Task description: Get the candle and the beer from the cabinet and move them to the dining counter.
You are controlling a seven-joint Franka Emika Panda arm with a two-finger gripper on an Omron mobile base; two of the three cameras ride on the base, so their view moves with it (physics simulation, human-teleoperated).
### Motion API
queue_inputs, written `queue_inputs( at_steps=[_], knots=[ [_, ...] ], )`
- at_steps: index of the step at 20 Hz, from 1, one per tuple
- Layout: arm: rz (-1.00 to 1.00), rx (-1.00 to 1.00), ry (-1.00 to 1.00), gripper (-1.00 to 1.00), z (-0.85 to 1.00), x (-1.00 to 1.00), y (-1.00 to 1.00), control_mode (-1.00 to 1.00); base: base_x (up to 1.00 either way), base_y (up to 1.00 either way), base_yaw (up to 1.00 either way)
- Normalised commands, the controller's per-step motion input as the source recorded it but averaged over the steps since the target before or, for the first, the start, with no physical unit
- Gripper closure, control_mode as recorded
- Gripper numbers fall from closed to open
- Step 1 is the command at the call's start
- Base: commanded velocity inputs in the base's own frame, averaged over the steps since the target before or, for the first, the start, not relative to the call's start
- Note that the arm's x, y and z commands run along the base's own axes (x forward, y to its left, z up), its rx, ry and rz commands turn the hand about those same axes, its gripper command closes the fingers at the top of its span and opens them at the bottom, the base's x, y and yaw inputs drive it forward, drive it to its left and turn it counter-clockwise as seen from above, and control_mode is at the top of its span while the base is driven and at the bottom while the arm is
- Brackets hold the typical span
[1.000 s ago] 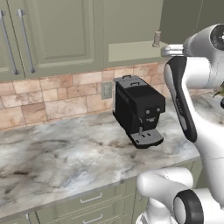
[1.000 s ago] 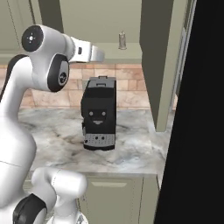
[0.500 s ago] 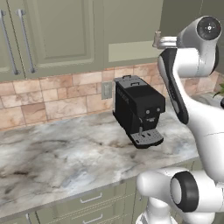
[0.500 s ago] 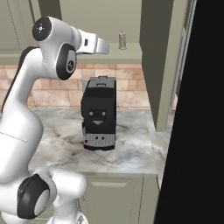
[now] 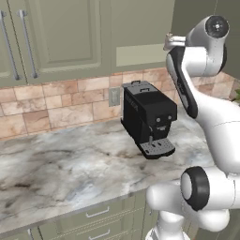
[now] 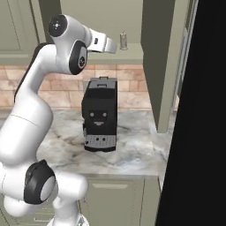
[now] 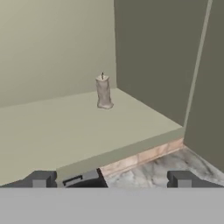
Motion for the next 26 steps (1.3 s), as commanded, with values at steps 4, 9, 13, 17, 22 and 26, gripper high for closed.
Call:
queue_inputs(
  at_steps=[4,9,13,17,22,26],
  knots=[
    [-0.01,0.11,0.04,-1.00,-0.09,0.40,-0.12,-1.00,0.00,0.00,0.00],
    [0.00,0.06,0.01,-1.00,-0.06,0.39,-0.10,-1.00,0.00,0.00,0.00],
    [0.00,0.01,0.02,-1.00,-0.04,0.36,-0.05,-1.00,0.00,0.00,0.00],
    [0.00,0.00,0.00,-1.00,-0.08,0.41,-0.06,-1.00,0.00,0.00,0.00],
    [0.00,0.00,0.00,-1.00,-0.09,0.41,-0.03,-1.00,0.00,0.00,0.00],
    [0.00,0.00,0.01,-1.00,-0.13,0.43,-0.03,-1.00,0.00,0.00,0.00]
  ],
)
